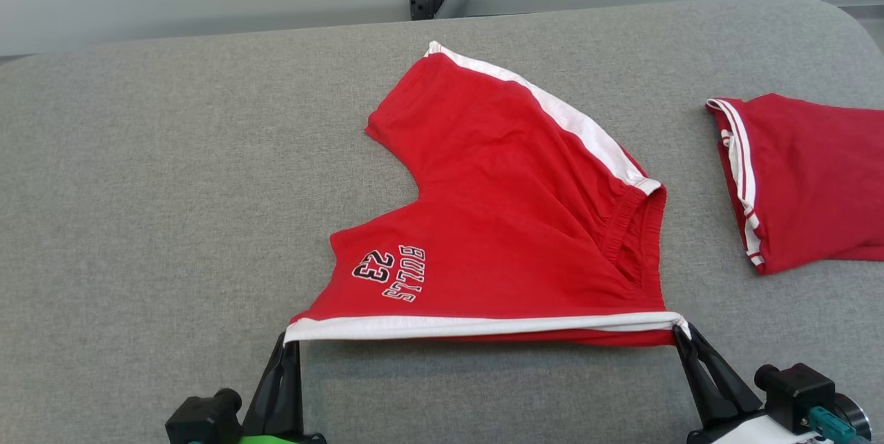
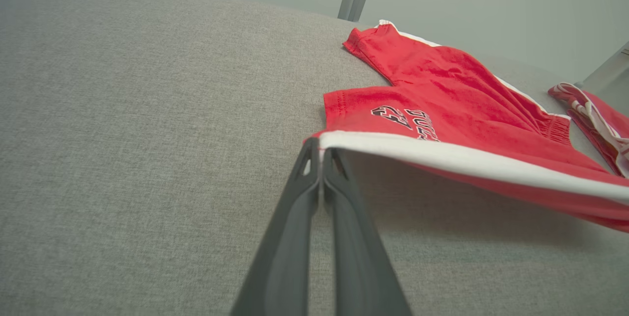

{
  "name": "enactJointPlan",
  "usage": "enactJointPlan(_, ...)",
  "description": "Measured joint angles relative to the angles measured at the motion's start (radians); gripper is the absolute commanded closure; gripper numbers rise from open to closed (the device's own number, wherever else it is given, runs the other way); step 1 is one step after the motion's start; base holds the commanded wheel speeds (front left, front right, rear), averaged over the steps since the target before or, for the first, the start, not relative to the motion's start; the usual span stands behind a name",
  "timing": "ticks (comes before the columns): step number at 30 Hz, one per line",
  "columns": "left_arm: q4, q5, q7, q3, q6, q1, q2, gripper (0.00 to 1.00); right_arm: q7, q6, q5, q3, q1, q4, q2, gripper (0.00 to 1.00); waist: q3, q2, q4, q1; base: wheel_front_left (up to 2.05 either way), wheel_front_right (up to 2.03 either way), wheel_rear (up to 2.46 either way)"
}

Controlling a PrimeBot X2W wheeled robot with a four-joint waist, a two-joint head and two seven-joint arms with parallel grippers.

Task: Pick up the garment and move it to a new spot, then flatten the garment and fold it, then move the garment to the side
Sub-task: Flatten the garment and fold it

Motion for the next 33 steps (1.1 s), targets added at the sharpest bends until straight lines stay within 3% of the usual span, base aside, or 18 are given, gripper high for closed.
enactJointPlan(8,-0.036,0.017,0.007,-0.004,-0.023,-0.062,0.036,1.00,0.037,0.000,0.007,-0.022,-0.020,-0.034,0.034,1.00,0.019,0.0000,-0.007,0.0000,0.00,0.00,0.00)
enactJointPlan(17,0.039,0.054,0.022,-0.020,-0.110,-0.460,0.071,1.00,0.049,0.000,0.021,-0.076,-0.283,-0.007,0.084,1.00,0.102,0.0000,-0.034,0.0000,0.00,0.00,0.00)
enactJointPlan(27,0.483,0.070,0.034,-0.053,-0.194,-0.990,0.032,1.00,0.055,-0.001,0.037,-0.076,-0.589,0.206,0.139,1.00,0.242,0.0000,-0.079,0.0001,0.00,0.00,0.00)
enactJointPlan(33,0.797,0.073,-0.017,-0.060,-0.212,-1.201,0.015,1.00,0.012,-0.001,0.050,-0.047,-0.704,0.324,0.164,1.00,0.306,0.0000,-0.131,0.0001,0.00,0.00,0.00)
